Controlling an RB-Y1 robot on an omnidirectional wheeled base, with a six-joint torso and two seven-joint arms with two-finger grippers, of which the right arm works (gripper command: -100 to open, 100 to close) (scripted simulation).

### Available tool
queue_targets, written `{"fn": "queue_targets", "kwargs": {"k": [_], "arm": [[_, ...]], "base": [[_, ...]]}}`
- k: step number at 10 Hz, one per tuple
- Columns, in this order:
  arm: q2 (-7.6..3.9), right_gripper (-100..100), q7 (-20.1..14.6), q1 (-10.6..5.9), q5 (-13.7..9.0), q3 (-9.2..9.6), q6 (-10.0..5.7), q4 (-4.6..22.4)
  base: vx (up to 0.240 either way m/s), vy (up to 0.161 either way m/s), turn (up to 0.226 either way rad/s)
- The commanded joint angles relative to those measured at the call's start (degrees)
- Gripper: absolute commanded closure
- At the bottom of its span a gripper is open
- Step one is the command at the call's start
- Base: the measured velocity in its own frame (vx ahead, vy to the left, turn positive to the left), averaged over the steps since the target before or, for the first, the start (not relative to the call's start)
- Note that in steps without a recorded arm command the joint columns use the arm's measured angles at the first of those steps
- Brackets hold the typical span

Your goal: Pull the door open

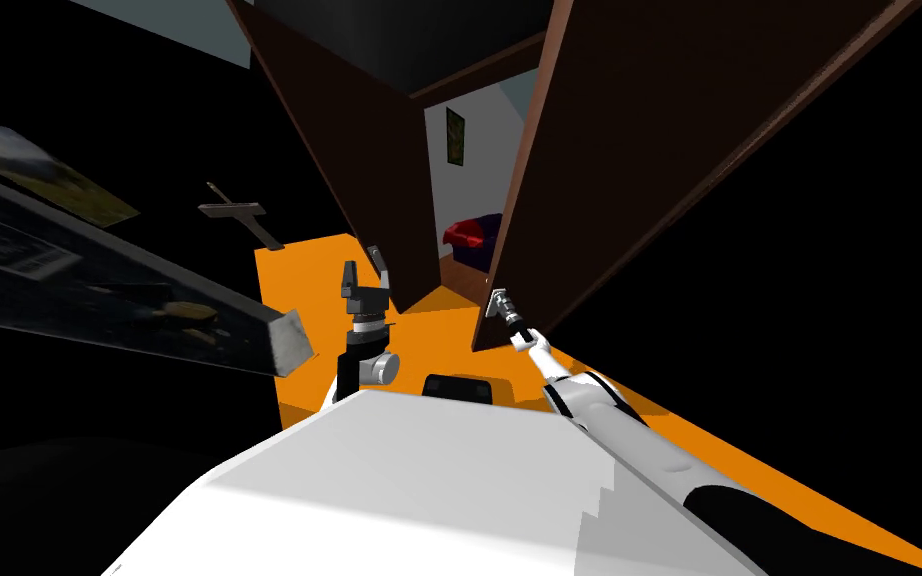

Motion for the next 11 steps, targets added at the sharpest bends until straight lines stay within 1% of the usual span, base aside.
{"fn": "queue_targets", "kwargs": {"k": [1,2,3,4,5,6,7,8,11], "arm": [[0.00,100,0.0,0.00,0.0,0.00,0.00,0.0],[-0.50,100,-1.3,0.20,0.5,1.42,-0.77,-0.3],[-0.73,100,-1.7,0.24,0.7,1.87,-1.04,-0.4],[-1.25,100,-2.7,0.32,1.0,2.91,-1.65,-0.7],[-1.53,100,-3.3,0.37,1.2,3.48,-1.98,-0.9],[-2.11,100,-4.4,0.47,1.6,4.64,-2.67,-1.2],[-2.39,100,-5.0,0.51,1.8,5.21,-3.00,-1.4],[-2.93,100,-6.0,0.61,2.2,6.31,-3.65,-1.7],[-3.93,100,-8.0,0.77,2.9,8.31,-4.82,-2.3]], "base": [[-0.057,-0.056,0.028],[-0.111,-0.070,0.046],[-0.168,-0.141,0.061],[-0.183,-0.171,0.058],[-0.148,-0.142,0.041],[-0.138,-0.137,0.034],[-0.140,-0.135,0.036],[-0.168,-0.148,0.043],[-0.131,-0.154,0.038]]}}
